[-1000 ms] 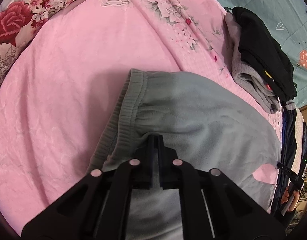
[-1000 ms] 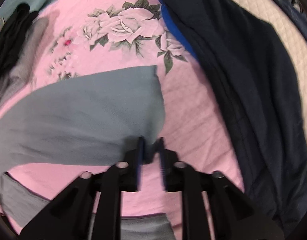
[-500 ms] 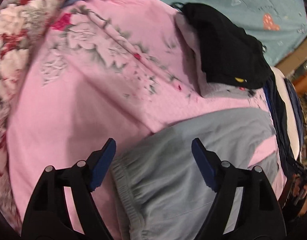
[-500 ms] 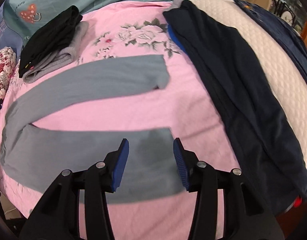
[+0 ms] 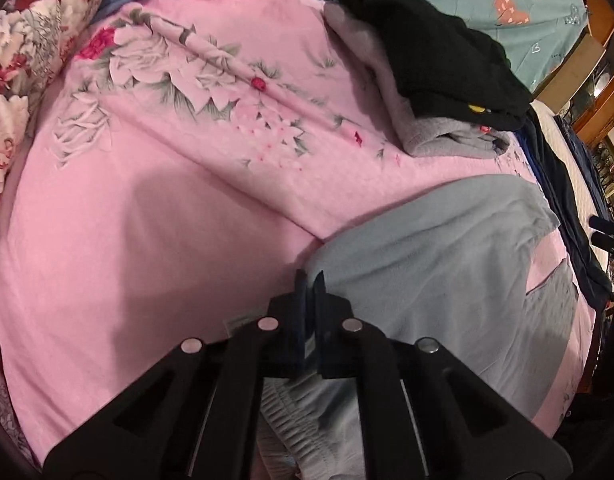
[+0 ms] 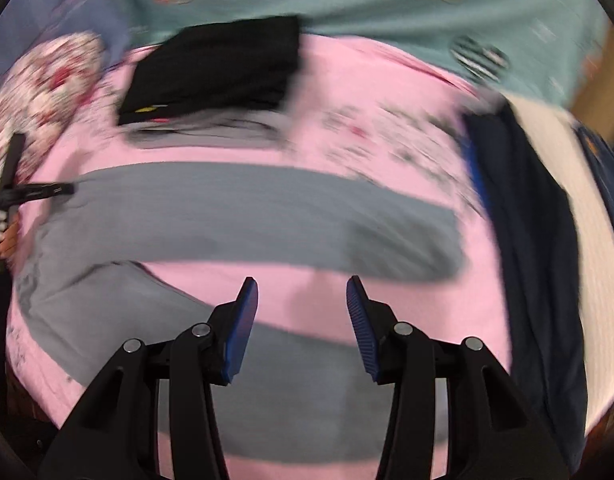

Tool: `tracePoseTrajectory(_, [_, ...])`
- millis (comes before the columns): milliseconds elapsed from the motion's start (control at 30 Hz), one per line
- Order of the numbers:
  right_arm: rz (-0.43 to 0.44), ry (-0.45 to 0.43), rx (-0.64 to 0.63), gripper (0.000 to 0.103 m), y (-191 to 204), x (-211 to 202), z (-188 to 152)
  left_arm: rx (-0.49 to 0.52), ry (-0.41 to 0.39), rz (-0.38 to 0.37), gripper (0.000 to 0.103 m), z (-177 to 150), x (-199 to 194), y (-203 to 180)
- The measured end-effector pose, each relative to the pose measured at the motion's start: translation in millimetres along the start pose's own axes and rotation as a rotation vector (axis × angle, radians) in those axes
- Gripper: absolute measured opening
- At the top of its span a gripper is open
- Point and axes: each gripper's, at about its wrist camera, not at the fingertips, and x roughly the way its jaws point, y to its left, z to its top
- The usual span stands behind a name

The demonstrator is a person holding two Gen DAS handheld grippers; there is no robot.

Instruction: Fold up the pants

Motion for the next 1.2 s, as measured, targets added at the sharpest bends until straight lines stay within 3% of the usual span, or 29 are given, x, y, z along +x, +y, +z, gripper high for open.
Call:
tracePoseTrajectory(167, [0.214, -0.013, -0.236, 0.051, 89, 47, 61, -0.028, -0.065, -0.035, 0.003, -1, -10, 4])
tracePoseTrajectory(267, [0.185, -0.008, -0.391, 0.051, 135, 74, 84, -0.035, -0.059, -0.045, 0.003, -2, -7, 5])
tracePoseTrajectory(433, [0.201, 0.006, -0.551, 0.052, 179, 119, 105, -0.030, -0.039, -0.043, 0.003, -5, -1, 7])
tracePoseTrajectory(667, [0.207, 0.151, -0.664, 0.051, 200, 172, 123, -0.028, -0.044, -0.052, 0.003, -5, -2, 9])
tracePoseTrajectory(700, [0.220, 0.155, -0.659, 0.041, 200, 175, 123, -0.030, -0.043, -0.051, 0.003, -4, -2, 9])
tracePoseTrajectory(733, [0.261, 0.167, -0.642, 0.025, 198, 175, 124, -0.032, -0.045, -0.045, 0.003, -4, -2, 9])
tracePoseTrajectory(767, [0.321, 0.194, -0.636, 0.001, 199, 174, 123, -0.038, -0.051, -0.037, 0.003, -4, -2, 10])
tracePoseTrajectory(867, [0.269, 0.126, -0.688, 0.001, 209, 169, 118, -0.069, -0.085, -0.002, 0.003, -4, -7, 15])
tracePoseTrajectory(967, [0.234, 0.087, -0.660, 0.001, 216, 172, 123, -0.110, -0.104, 0.023, 0.003, -1, -7, 23])
tracePoseTrajectory(1133, [0.234, 0.098, -0.613, 0.001, 220, 190, 138, -0.083, -0.091, 0.072, 0.003, 2, 1, 20])
tracePoseTrajectory(1200, [0.244, 0.102, -0.595, 0.001, 218, 192, 139, -0.089, -0.086, 0.055, 0.003, 2, -3, 19])
